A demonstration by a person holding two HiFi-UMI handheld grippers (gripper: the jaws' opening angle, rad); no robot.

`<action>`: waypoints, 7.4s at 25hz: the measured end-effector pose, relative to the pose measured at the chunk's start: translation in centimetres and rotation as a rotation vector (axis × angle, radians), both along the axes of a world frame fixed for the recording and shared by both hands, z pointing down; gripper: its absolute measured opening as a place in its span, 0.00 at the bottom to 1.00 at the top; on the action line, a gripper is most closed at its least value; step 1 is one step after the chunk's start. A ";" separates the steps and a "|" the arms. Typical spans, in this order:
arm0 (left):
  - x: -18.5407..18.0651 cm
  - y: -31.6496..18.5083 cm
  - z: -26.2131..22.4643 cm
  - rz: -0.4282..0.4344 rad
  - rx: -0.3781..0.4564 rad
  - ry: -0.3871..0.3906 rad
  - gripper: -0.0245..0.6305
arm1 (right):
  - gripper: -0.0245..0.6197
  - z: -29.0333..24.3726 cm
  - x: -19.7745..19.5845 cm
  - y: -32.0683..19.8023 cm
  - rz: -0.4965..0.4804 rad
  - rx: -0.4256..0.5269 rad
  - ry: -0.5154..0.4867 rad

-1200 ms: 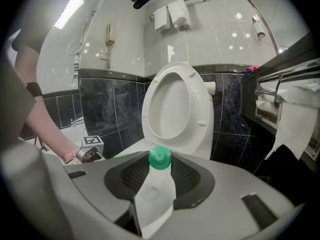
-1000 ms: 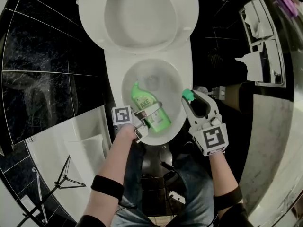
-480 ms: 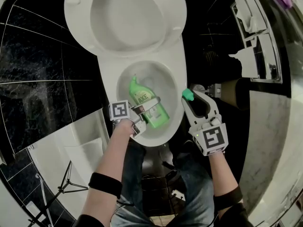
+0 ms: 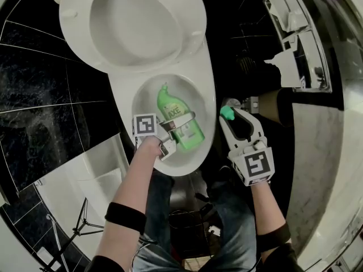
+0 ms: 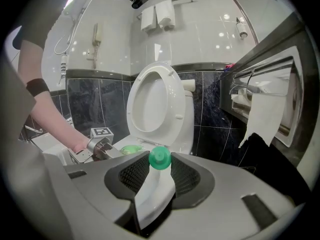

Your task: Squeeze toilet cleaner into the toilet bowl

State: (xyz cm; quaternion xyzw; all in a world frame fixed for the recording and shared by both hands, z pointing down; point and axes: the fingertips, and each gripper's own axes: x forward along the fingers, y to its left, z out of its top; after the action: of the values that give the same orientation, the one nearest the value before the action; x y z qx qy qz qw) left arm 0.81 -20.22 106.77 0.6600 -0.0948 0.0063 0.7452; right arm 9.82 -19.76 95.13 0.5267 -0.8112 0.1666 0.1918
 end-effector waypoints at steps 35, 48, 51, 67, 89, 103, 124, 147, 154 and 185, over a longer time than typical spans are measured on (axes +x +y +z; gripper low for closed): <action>6.7 12.5 -3.1 0.161 -0.051 0.049 0.30 | 0.27 -1.8 5.0 5.1 0.033 -0.019 -0.010; 5.9 19.5 -3.9 0.093 -0.096 0.078 0.30 | 0.27 -3.5 4.0 5.9 -0.014 0.008 -0.012; 5.8 20.7 -4.2 0.055 -0.119 0.102 0.30 | 0.27 -3.8 3.7 6.3 -0.022 0.009 -0.012; 1.9 25.3 -3.5 -0.134 -0.178 0.023 0.30 | 0.27 -3.5 -1.1 6.1 -0.129 -0.005 -0.023; -10.4 16.9 -2.5 -0.343 -0.066 -0.048 0.30 | 0.27 -2.7 -10.5 1.8 -0.248 -0.003 -0.031; -13.3 8.1 -2.0 -0.229 0.020 -0.092 0.30 | 0.27 -1.7 -11.9 -1.2 -0.203 -0.005 -0.018; -8.0 0.9 -2.7 0.099 0.285 -0.215 0.31 | 0.27 -1.8 -7.9 -2.3 -0.080 0.011 -0.013; -7.1 2.7 -18.9 0.006 0.890 -0.488 0.31 | 0.28 -14.0 -5.9 0.8 -0.122 0.035 -0.104; -8.4 5.3 -25.8 0.034 0.938 -0.621 0.32 | 0.28 -21.6 -6.7 3.4 -0.154 0.025 -0.121; -8.9 11.8 -54.4 -0.112 1.250 -0.834 0.32 | 0.28 -45.2 -5.3 11.1 -0.340 0.125 -0.207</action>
State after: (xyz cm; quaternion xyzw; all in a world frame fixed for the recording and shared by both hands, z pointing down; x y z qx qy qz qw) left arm -8.13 -8.45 52.38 0.8971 -0.3885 0.1628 0.1335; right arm 4.57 -8.65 49.90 0.3730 -0.9126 0.1344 0.0998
